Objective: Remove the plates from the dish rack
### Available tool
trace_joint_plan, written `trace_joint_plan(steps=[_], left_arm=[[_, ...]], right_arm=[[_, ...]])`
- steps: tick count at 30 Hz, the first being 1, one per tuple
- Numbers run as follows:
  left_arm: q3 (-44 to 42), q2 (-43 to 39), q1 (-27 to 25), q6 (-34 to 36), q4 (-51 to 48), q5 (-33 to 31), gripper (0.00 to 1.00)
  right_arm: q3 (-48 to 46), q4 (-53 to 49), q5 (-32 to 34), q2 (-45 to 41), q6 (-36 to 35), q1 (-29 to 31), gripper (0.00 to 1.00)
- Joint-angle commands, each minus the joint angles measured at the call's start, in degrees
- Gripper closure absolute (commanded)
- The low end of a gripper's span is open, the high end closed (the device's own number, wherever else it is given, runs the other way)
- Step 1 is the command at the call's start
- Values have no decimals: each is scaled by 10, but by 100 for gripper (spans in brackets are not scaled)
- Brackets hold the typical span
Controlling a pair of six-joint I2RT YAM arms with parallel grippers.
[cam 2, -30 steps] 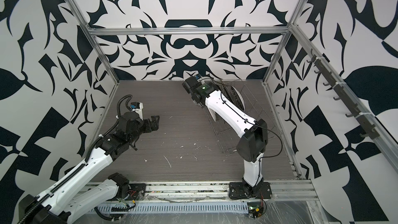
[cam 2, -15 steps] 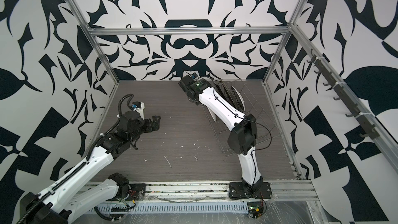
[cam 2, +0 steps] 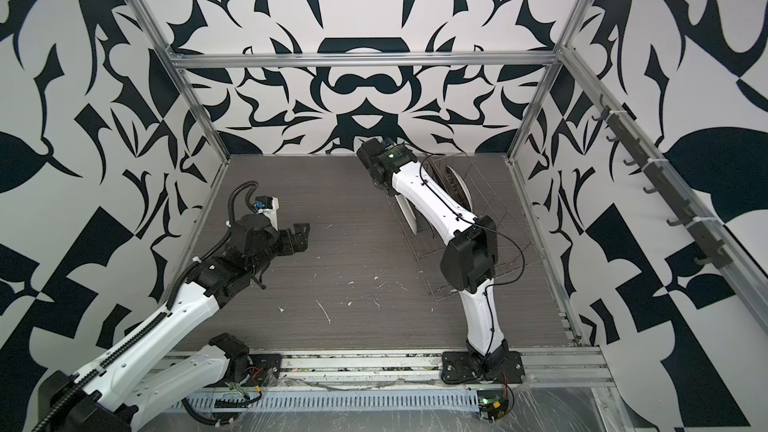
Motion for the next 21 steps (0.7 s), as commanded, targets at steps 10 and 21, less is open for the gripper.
trace_joint_plan(steps=[10,21], left_arm=[[12,-4,-2,-2,-18,-17,1],[8,-4,-2,-2,-16,-22,1]], right_arm=[[16,2,-1,7,4,-13,73],[6,3,4,12,7,-16,81]])
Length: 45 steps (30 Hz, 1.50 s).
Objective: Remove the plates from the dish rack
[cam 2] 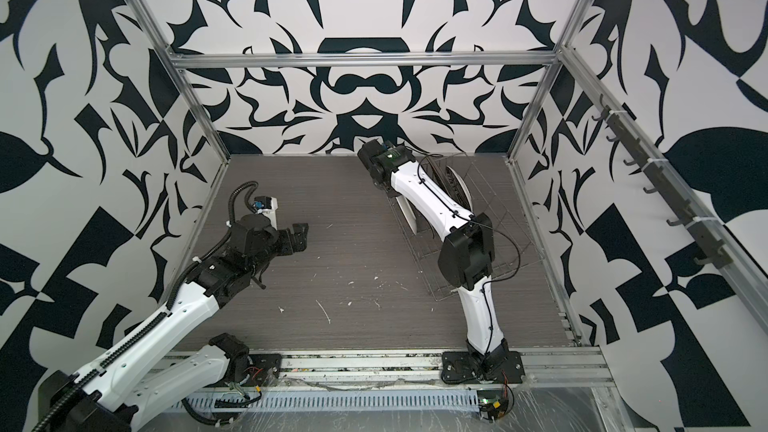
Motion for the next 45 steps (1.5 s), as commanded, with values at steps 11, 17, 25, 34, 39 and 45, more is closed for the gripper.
trace_joint_plan(steps=[11,17,25,34,39,45], left_arm=[[4,-10,-2,-2,-11,-22,1],[5,-5,-2,-2,-7,-23,1],[6,4,-2,-4,-6,-21,1],[7,-6,-2,-4,-14,-22,1],[9,-4,-2,-7,-14,-24,1],[14,0,-2,-8,-18,-24,1]], right_arm=[[2,4,27,-9,14,-6,88],[3,0,53,-8,12,-6,93],[-2,6,56,-17,10,-6,100],[4,13,103,-31,-1,-4,100],[0,33,113,-47,-14,0,100],[1,45,140,-62,-34,6,100]])
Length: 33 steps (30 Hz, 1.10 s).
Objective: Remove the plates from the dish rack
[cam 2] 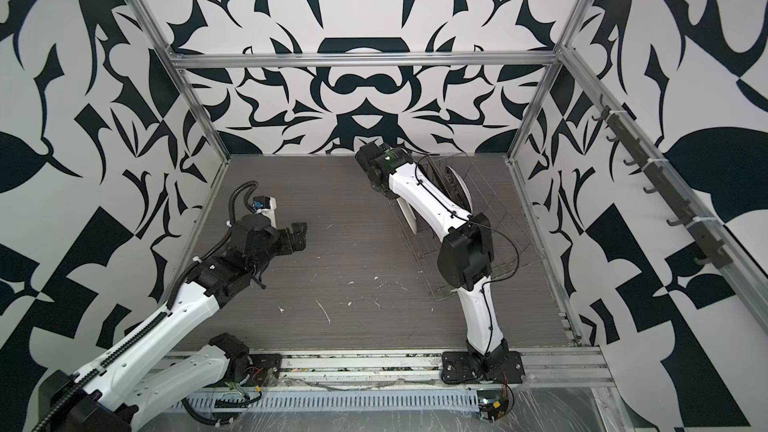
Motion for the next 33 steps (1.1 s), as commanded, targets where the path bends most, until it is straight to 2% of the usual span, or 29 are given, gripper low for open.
trace_joint_plan(steps=[1,10,26,33], left_arm=[[13,-1,-2,-7,-17,-9,1],[10,0,-2,-15,-14,-7,0],[11,4,-2,-11,-15,-6,1],[25,19,-2,-11,-31,-6,1]], right_arm=[[10,39,105,-64,5,-2,100],[12,53,123,-81,-12,8,100],[13,86,175,-91,-124,48,100],[17,97,186,-104,-136,61,100]])
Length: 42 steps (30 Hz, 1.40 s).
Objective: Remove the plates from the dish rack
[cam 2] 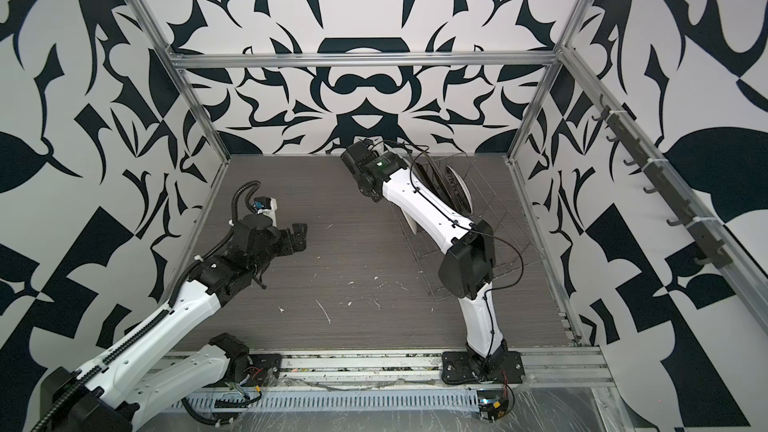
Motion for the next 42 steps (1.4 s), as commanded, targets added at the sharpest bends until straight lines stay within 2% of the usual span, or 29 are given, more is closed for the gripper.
trace_joint_plan(steps=[1,16,25,35,42], left_arm=[[22,6,-2,-4,-20,-5,1],[11,-7,-2,-26,-3,12,1],[11,-13,-2,-36,1,15,1],[11,-71,-2,-36,-7,-11,1],[36,-68,-2,-35,-42,-19,1]], right_arm=[[19,41,89,-71,-23,7,100],[15,76,108,-116,-55,35,100],[0,116,89,-162,-62,57,100],[-94,258,45,-277,-60,70,100],[-137,330,3,-332,-54,83,100]])
